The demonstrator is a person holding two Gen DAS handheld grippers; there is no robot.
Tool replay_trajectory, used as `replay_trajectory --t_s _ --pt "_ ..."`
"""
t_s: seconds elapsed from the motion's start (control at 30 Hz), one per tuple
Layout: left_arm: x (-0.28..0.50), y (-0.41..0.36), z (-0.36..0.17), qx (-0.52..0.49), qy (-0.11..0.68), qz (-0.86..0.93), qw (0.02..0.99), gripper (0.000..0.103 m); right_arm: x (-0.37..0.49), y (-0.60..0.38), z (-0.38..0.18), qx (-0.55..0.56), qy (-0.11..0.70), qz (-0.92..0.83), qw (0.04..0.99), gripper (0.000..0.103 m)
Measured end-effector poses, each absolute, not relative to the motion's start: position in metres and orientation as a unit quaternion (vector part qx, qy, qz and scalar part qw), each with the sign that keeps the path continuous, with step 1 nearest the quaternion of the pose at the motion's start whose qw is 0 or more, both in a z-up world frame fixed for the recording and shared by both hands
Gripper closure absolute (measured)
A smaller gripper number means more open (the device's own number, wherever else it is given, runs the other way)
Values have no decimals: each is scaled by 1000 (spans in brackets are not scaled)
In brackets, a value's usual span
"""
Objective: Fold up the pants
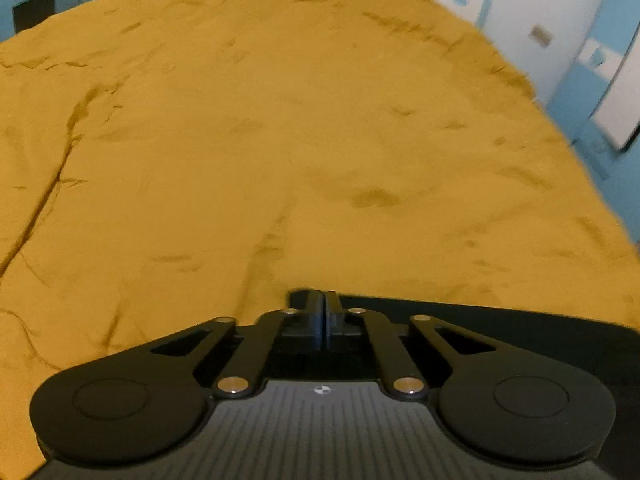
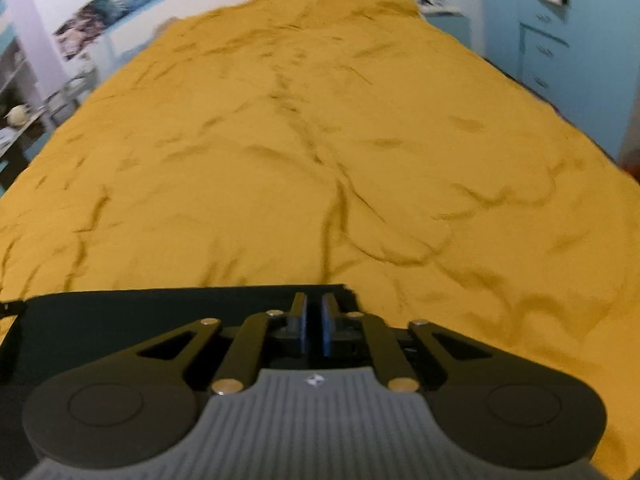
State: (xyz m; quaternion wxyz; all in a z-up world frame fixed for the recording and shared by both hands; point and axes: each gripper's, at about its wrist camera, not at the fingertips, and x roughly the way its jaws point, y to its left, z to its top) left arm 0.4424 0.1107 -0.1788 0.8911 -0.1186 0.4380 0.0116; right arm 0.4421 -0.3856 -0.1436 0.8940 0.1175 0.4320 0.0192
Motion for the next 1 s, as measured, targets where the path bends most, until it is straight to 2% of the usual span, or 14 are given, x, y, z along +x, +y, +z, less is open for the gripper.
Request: replay_trajectory --t_s 0.2,0.33,0.47,0.53,0.57,0.8,1.0 --pt "433 111 -170 -75 429 51 899 98 426 -383 -130 92 411 -2 907 101" --pt "400 115 -152 -84 416 21 905 98 395 -369 -120 100 400 49 910 99" --pt "357 107 -128 -76 393 -6 916 98 372 -342 -118 50 395 78 914 97" --pt "337 97 -119 -59 383 -17 922 98 362 -334 -118 38 395 79 915 93" --pt "326 91 -117 -49 379 -25 924 98 355 -331 -118 35 394 78 915 86" --pt "276 72 -145 -5 409 -5 913 98 318 -334 -132 44 396 57 916 83" --pt "253 73 -158 -23 416 9 909 98 294 -323 -139 3 404 62 913 83"
